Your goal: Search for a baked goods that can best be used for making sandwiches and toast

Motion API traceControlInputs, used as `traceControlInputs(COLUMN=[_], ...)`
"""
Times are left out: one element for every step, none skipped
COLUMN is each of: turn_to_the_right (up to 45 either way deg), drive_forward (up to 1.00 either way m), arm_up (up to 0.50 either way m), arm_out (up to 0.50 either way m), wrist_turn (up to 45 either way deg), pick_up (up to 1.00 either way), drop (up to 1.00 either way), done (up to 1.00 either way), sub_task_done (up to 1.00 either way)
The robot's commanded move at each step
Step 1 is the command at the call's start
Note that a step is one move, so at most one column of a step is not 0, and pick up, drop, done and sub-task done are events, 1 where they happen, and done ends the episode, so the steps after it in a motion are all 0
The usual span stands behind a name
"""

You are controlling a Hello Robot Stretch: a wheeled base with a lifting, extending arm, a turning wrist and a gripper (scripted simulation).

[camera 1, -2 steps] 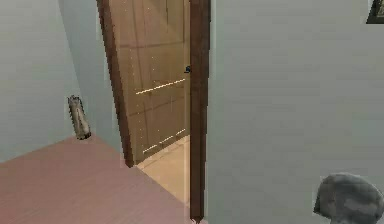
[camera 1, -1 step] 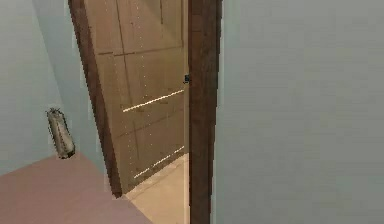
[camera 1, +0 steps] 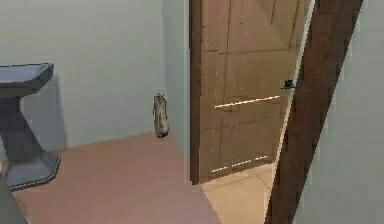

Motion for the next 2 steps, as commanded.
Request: traceControlInputs(turn_to_the_right=[0.0,0.0], drive_forward=[0.5,0.3], arm_up=[0.0,0.0], arm_out=[0.0,0.0], wrist_turn=[0.0,0.0], pick_up=[0.0,0.0], drop=[0.0,0.0], done=[0.0,0.0], sub_task_done=[0.0,0.0])
